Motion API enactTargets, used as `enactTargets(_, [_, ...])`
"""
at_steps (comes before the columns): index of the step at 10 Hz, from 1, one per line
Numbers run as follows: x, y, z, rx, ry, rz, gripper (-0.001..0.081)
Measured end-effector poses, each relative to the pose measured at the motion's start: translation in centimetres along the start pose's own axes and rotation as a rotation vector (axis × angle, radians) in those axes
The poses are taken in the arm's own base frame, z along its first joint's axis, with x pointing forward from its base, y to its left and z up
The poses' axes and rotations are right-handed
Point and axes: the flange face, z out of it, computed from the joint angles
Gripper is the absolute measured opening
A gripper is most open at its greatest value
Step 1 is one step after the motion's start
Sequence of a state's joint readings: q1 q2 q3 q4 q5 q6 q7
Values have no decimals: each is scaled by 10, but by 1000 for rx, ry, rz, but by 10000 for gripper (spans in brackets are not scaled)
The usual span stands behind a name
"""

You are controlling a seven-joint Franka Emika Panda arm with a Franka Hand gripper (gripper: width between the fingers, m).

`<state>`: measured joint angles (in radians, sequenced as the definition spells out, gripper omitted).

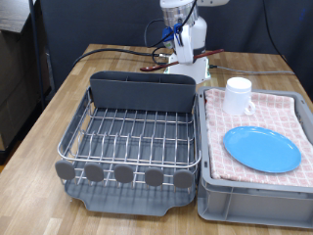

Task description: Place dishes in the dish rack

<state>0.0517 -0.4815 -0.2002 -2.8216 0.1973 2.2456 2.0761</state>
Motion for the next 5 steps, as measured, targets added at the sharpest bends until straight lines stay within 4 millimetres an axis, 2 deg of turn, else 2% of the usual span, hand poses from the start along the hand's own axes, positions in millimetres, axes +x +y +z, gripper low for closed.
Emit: enactTargets(5, [7,-9,0,-46,-60,40,88])
